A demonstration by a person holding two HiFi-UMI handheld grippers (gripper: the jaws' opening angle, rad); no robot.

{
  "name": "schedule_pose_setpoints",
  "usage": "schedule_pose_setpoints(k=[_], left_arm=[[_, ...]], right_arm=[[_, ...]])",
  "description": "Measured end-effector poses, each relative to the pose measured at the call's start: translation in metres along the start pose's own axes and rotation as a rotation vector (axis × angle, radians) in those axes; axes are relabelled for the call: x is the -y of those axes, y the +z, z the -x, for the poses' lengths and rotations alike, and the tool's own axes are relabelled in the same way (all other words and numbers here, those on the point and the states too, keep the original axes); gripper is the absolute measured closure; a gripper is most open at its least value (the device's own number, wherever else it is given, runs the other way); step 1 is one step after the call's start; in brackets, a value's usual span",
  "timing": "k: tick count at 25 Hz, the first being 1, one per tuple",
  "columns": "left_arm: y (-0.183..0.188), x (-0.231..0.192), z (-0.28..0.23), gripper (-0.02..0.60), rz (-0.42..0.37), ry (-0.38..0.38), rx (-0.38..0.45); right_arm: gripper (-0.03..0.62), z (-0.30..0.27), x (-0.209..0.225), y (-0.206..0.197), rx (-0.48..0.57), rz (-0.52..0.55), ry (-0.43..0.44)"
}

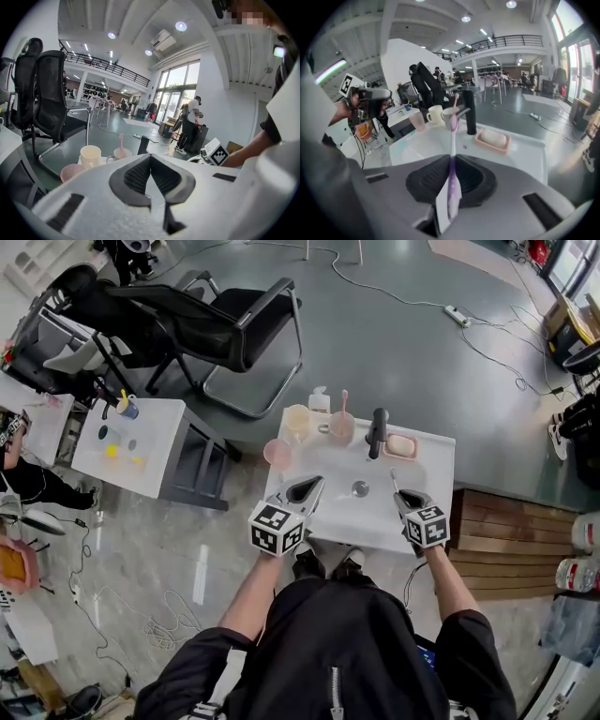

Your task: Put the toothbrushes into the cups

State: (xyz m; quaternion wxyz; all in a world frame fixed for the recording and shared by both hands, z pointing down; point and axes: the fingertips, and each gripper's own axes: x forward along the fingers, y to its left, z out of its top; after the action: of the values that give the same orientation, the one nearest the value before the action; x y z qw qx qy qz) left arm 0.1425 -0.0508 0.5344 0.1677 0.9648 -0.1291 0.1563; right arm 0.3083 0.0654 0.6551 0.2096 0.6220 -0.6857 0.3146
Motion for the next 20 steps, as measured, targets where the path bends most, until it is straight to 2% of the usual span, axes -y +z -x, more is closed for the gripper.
schedule_pose_setpoints(k=[5, 10, 14, 20], left_arm=[[0.006, -0.018, 0.013, 0.581, 0.007, 0.031, 0.019], [0.011, -0.035, 0.025, 0.581, 0.017, 0.06, 0.041], [0.015, -0.045, 0.031, 0.581, 0.022, 0.074, 0.055], [0.018, -0.056, 0.039, 0.581, 0.026, 0.092, 0.066]], right_arm=[[0.549, 0.01, -0.059, 0.077, 0.262, 0.122, 0.124], [0.549, 0.022, -0.091, 0.124, 0.399, 0.151, 0.152], [0.549, 0.02, -0.107, 0.142, 0.43, 0.164, 0.171], [0.549, 0.002, -0.117, 0.147, 0.402, 0.168, 0.184]])
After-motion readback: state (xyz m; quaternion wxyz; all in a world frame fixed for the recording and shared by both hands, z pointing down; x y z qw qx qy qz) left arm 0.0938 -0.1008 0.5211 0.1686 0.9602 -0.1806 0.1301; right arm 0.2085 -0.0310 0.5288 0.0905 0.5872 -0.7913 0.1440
